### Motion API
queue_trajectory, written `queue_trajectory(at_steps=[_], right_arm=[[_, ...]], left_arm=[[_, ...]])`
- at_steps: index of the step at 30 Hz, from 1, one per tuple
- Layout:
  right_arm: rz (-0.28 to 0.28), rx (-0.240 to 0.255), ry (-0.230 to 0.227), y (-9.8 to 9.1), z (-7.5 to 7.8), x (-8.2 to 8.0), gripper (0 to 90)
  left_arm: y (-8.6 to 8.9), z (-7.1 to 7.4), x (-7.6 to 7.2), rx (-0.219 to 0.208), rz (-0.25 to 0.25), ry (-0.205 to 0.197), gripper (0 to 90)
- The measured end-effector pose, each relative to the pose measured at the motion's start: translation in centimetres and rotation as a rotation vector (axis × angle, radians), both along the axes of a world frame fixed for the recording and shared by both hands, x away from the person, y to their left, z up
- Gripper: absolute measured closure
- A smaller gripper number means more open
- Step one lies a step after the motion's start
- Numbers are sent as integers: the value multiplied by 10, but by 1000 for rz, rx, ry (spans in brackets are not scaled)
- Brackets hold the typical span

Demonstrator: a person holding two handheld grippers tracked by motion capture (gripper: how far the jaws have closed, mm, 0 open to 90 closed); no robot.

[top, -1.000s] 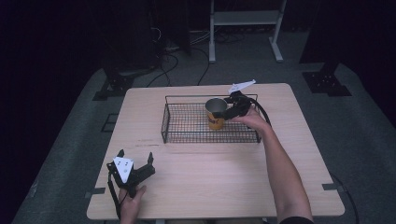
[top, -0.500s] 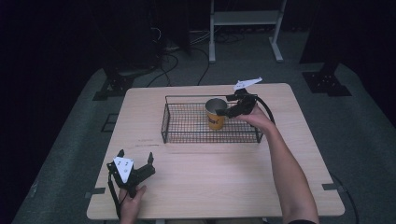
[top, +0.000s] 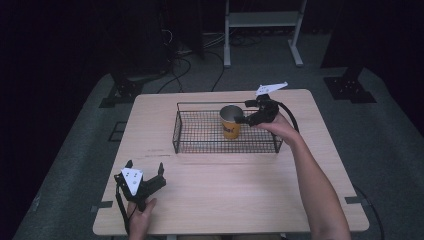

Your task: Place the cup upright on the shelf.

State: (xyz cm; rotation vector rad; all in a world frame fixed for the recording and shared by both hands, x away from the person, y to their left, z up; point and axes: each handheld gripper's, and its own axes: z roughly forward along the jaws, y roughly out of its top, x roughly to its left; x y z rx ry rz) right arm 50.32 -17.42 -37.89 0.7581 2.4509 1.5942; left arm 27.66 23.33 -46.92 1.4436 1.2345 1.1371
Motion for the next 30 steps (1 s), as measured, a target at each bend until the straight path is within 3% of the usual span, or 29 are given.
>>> queue_trajectory(at_steps=[15,22,30], right_arm=[[29,5,-10,-8,11,-16,0],[52,-17,-21,-6,15,-23,0],[48,9,-26,-17,15,-31,0]], left_arm=[[0,0,-2,-3,-9,-1,0],[0,0,-2,3,-10,0,0],[0,0,-2,3,-8,1,0]])
